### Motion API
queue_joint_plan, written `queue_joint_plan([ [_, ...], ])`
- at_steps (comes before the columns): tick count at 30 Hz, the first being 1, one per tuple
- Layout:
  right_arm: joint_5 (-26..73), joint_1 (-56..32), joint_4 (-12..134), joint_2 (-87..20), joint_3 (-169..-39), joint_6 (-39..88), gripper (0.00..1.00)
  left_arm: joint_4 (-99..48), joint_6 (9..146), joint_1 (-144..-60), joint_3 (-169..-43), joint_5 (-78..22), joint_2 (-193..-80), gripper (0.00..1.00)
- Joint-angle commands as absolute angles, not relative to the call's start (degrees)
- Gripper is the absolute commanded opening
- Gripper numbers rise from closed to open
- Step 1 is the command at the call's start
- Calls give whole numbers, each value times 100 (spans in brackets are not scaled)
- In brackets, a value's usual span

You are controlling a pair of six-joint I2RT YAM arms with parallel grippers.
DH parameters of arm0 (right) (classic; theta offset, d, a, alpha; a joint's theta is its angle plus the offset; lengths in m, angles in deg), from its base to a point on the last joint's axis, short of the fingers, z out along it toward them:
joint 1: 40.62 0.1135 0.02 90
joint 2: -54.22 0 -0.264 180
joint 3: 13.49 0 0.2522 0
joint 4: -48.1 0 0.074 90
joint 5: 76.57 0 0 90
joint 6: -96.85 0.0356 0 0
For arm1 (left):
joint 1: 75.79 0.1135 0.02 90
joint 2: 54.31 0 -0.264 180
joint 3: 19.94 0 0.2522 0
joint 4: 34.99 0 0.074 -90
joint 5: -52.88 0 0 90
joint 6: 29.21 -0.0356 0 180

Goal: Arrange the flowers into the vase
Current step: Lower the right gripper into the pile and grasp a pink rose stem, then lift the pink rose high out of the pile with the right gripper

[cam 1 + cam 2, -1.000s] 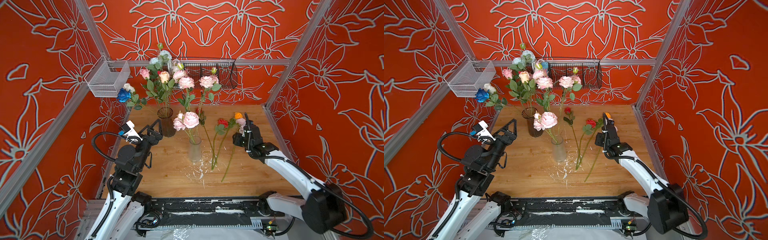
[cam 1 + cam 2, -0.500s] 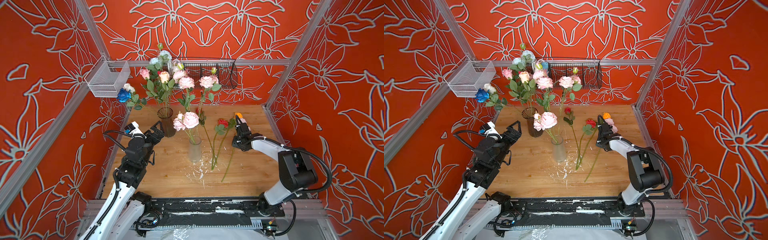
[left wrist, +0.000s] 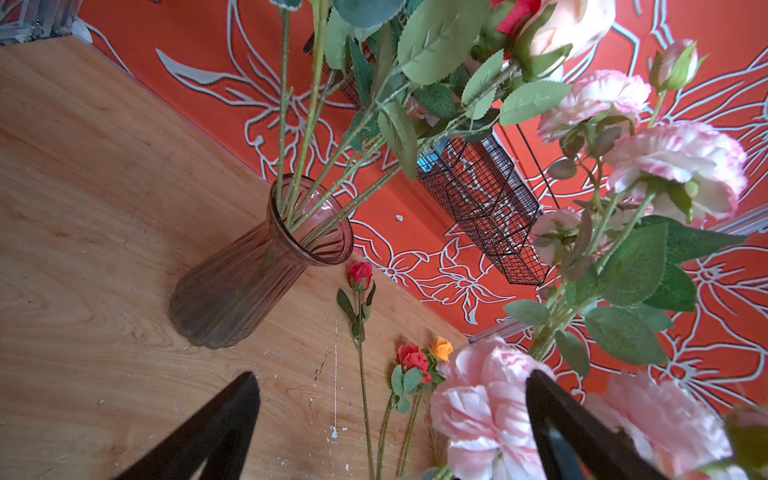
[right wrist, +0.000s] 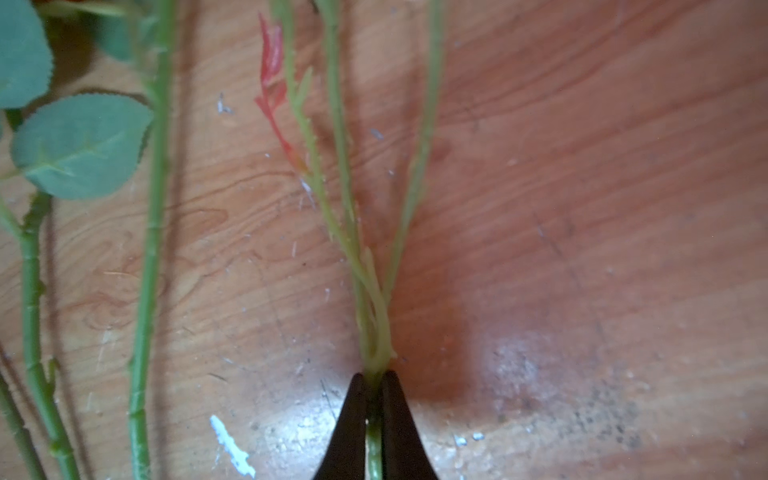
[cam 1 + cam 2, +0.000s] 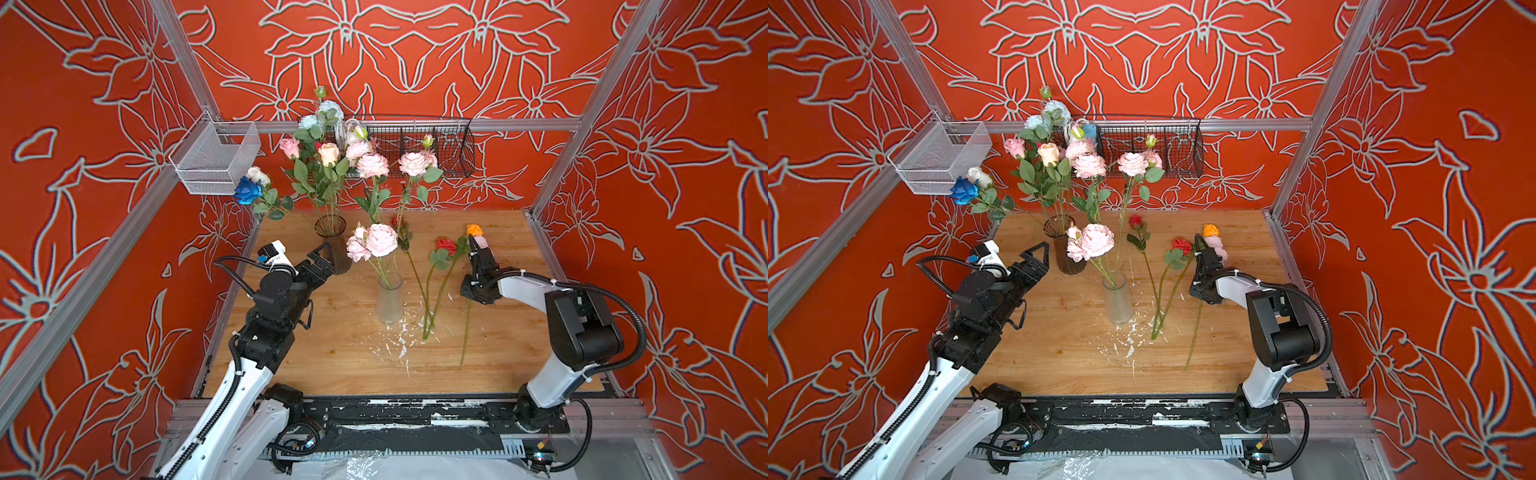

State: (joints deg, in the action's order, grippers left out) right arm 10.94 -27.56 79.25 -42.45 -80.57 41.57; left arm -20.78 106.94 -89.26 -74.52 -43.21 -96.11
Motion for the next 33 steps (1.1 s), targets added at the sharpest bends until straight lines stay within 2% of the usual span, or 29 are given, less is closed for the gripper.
queue_joint_plan([
  [1, 1019, -2788, 7961, -3703, -7917, 4149, 6, -2211, 10729, -8881, -7606, -4251, -9572, 100],
  [5, 995, -2789, 7945, -2997, -7722, 4052, 0, -2250, 10755, -8871, -7599, -4156, -9528, 100],
  [13, 1155, -2786, 7549, -597, -6912, 4098, 0, -2679, 10887, -8871, -7562, -3328, -9570, 100],
  [18, 1336, -2733, 7099, 713, -6731, 4165, 0, -2430, 10804, -8862, -7833, -3080, -9809, 98],
  [24, 1471, -2338, 6363, 884, -7079, 4108, 0, -1999, 10753, -8850, -8117, -3000, -10286, 98],
  [33, 1264, -1184, 5292, 339, -7770, 3237, 0, -1916, 10500, -8842, -8077, -3513, -10085, 98],
])
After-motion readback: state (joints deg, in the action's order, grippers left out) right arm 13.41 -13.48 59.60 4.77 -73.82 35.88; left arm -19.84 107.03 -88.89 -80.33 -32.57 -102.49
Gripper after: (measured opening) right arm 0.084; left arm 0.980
